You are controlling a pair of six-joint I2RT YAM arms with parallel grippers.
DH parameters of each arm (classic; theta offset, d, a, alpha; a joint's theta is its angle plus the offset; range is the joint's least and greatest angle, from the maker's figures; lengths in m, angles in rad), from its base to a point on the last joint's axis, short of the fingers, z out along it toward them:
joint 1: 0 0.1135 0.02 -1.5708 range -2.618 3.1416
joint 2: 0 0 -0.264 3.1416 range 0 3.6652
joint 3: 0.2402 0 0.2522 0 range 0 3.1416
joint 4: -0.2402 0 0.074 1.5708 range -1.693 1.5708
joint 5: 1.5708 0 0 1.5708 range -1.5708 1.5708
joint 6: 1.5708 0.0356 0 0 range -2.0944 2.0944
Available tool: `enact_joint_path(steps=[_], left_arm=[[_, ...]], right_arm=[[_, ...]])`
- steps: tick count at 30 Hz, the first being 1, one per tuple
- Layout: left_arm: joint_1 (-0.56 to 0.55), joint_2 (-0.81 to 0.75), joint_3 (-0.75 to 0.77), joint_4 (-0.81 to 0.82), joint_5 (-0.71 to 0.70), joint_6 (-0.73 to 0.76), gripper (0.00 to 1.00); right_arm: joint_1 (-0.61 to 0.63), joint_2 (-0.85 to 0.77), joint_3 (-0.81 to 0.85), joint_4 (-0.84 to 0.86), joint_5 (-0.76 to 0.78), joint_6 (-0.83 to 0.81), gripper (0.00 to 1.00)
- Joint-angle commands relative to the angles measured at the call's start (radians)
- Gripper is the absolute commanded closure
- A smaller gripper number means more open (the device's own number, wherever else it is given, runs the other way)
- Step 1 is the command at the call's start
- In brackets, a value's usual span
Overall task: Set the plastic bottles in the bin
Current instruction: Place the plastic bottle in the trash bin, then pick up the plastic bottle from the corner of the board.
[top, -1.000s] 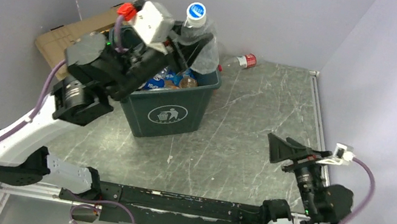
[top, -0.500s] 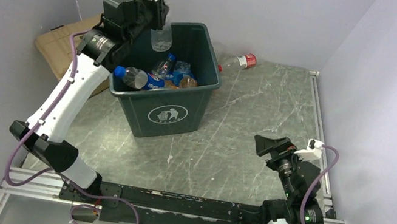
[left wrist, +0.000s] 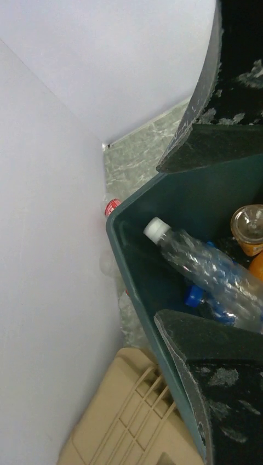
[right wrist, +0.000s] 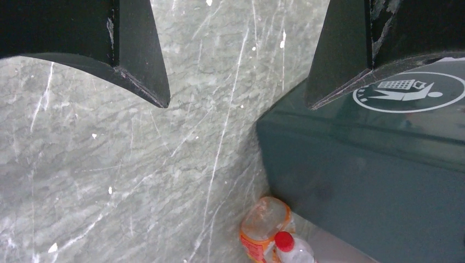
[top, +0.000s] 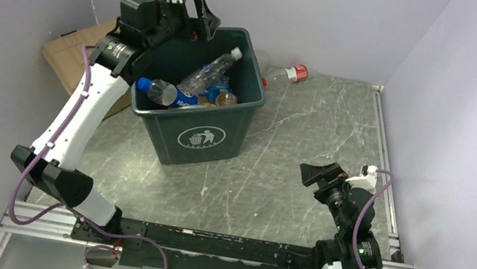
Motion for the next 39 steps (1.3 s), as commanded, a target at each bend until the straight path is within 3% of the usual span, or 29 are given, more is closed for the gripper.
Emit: enact_joint_path(steps=[1, 5, 8, 11, 16, 22, 30, 34, 39], left_arm=[[0.0, -0.137, -0.042, 0.056, 0.012, -0.046, 0.01], [0.0, -0.306, -0.147, 0.053, -0.01, -0.078, 0.01], [0.0, -0.443, -0.289, 0.099, -0.032, -0.12, 0.01], [0.0, -0.556, -0.437, 0.156, -0.031, -0.168, 0.01], [-0.001, -0.621, -0.505, 0.135, 0.033, -0.233, 0.02], [-0.002, -0.649, -0.541, 0.111, 0.067, -0.265, 0.02], [-0.002, -0.672, -0.521, 0.037, 0.032, -0.184, 0.01], [-0.002, -0.697, -0.531, -0.002, -0.019, -0.141, 0.01], [-0.001, -0.716, -0.562, 0.019, -0.05, -0.119, 0.01]], right_arm=[[0.003, 0.023, 0.068, 0.061, -0.017, -0.014, 0.03], [0.003, 0.103, 0.04, 0.201, -0.041, 0.071, 0.05], [0.003, 0.262, 0.007, 0.382, -0.027, 0.166, 0.09], [0.003, 0.495, 0.009, 0.635, -0.004, 0.212, 0.12], [-0.015, 0.955, 0.195, 0.913, -0.033, 0.129, 0.14], [-0.039, 1.337, 0.506, 0.985, -0.115, 0.019, 0.15], [-0.069, 1.756, 0.813, 1.202, -0.434, 0.071, 0.16], [-0.025, 1.848, 0.902, 1.191, -0.449, 0.027, 0.15], [0.04, 1.9, 0.956, 1.157, -0.403, 0.002, 0.02]])
